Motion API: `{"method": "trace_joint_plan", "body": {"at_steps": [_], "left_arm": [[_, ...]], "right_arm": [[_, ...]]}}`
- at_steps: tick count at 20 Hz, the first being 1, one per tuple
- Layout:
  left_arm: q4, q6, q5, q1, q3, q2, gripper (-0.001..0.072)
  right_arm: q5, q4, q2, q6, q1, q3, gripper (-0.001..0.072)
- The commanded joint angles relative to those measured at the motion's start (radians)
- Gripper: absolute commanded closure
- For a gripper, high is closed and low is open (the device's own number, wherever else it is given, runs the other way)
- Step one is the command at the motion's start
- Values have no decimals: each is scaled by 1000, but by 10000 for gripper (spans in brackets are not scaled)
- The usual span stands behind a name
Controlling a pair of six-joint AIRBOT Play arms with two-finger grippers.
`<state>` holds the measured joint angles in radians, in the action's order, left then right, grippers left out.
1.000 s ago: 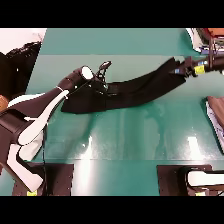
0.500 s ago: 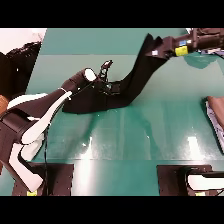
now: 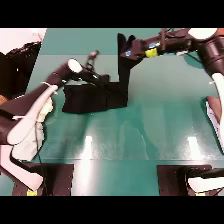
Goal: Fold the shirts.
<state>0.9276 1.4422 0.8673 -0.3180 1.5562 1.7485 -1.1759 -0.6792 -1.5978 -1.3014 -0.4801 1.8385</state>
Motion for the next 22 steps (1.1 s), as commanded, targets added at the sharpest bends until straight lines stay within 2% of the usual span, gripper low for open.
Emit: {"method": "trace_joint_plan", "body": {"at_steps": [1, 5, 8, 9, 10, 11, 15, 17, 22], "left_arm": [[112, -2, 70, 167, 1, -121, 684], [191, -2, 93, 376, 1, -289, 684], [191, -2, 98, 484, 1, -369, 684], [191, -2, 106, 503, 1, -385, 684], [191, -3, 118, 516, 1, -395, 683], [195, -3, 128, 516, 1, -399, 683], [185, -10, 173, 512, 1, -399, 683], [186, -10, 196, 512, 1, -399, 684], [183, -10, 234, 512, 1, -398, 683]], "right_arm": [[63, 143, -74, 108, -68, 1, 692], [228, 381, -206, 312, -201, 6, 679], [351, 409, -372, 369, -317, 149, 603], [354, 420, -431, 380, -345, 221, 504], [357, 428, -470, 386, -365, 266, 345], [356, 425, -488, 386, -375, 282, 284], [249, 410, -392, 384, -291, 111, 286], [160, 343, -330, 322, -196, 20, 287], [52, -109, -174, 23, 49, -219, 288]]}}
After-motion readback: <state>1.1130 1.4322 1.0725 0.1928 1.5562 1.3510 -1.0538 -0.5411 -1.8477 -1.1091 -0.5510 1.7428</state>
